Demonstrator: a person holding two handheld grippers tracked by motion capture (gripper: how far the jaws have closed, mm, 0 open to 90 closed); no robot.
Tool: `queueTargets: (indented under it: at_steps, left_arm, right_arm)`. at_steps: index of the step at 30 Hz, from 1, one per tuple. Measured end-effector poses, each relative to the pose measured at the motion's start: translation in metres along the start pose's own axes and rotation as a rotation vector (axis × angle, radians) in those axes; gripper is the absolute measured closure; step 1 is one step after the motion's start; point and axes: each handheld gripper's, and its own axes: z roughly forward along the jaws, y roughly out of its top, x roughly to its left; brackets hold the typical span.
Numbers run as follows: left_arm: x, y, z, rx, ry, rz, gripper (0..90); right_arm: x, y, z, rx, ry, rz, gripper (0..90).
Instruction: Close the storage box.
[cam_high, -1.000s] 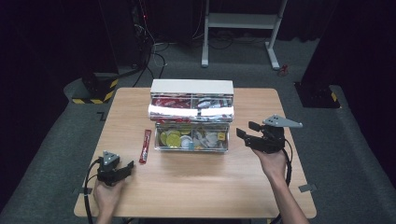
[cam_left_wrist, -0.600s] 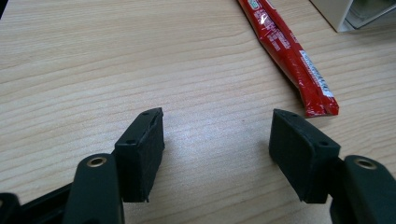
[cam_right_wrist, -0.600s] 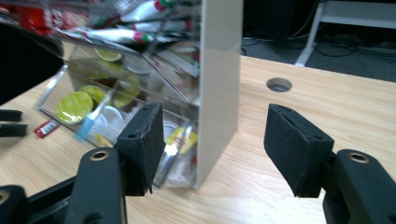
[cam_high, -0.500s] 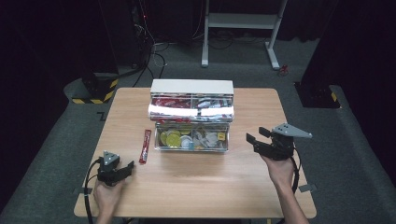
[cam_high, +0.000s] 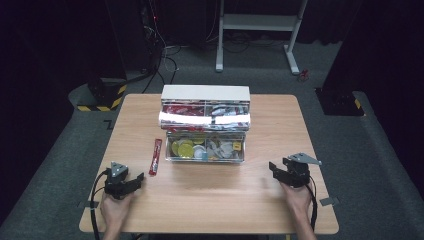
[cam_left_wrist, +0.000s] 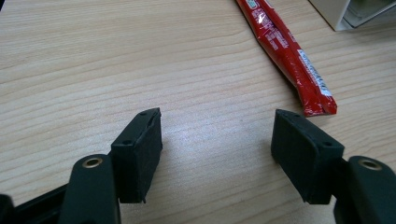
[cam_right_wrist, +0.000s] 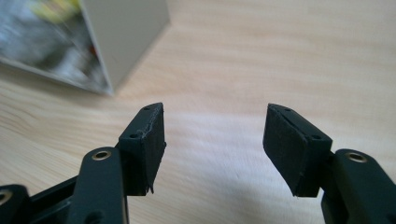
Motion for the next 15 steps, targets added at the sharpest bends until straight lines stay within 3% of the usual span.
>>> queueTargets:
  at_steps: [4, 7, 15]
  left_arm:
    - [0.000, 0.000, 0.000, 0.000, 0.001, 0.002, 33.4]
    - [0.000, 0.000, 0.000, 0.003, -0.003, 0.003, 32.1]
    - [-0.001, 0.001, 0.001, 0.007, -0.014, 0.004, 28.9]
  right_arm:
    - [-0.002, -0.013, 0.014, 0.054, -0.040, -0.001, 38.8]
    - [0.000, -0.018, 0.019, 0.082, -0.103, -0.050, 39.1]
    - [0.002, -0.018, 0.019, 0.084, -0.121, -0.036, 32.7]
